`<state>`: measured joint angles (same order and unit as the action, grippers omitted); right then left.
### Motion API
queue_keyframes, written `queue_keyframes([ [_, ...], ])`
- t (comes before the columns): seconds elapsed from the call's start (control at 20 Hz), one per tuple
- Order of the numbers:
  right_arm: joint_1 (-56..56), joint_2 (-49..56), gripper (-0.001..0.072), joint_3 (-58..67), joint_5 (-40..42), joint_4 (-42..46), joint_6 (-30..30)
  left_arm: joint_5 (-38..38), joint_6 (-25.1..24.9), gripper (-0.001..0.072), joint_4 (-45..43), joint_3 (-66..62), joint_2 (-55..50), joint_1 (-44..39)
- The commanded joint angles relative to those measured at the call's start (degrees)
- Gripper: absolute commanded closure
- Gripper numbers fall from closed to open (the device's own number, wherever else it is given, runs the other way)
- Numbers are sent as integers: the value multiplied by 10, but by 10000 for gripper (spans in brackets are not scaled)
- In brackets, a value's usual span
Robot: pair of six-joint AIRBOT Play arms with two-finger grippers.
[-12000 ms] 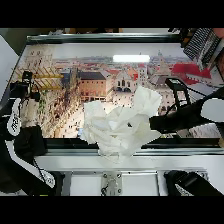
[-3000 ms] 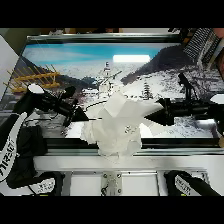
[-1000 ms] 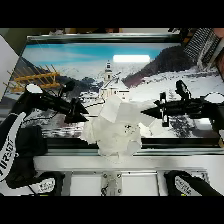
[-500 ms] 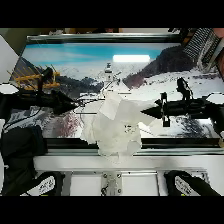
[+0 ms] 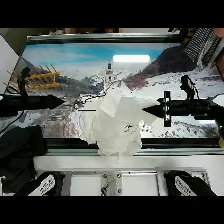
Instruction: Fold the clothes and pants, and hang the long-sleeved shirts on hangers.
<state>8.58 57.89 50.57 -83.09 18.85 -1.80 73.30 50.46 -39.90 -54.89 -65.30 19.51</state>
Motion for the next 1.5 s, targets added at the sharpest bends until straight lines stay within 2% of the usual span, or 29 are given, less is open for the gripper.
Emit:
queue_keyframes([
  [0.0,0,-18,700,0,17,-1,16,-57,87,271,11,70,-25,5],
  [0.15,0,-27,700,0,19,-1,24,-82,136,272,16,76,-105,4],
  [0.3,0,-35,700,0,19,-1,28,-57,132,273,99,72,-183,3],
  [0.45,0,-44,700,0,34,0,43,-23,129,273,116,72,-231,-21],
  [0.65,0,-56,700,0,52,-1,50,-26,129,273,114,72,-237,-103],
  [0.9,0,-65,700,2,53,-1,51,-91,146,273,116,71,-237,-196],
  [1.4,0,-70,700,2,52,-1,52,-168,178,277,116,71,-237,-264],
  [1.45,0,-72,700,2,52,0,56,-175,190,397,116,71,-237,-264],
])
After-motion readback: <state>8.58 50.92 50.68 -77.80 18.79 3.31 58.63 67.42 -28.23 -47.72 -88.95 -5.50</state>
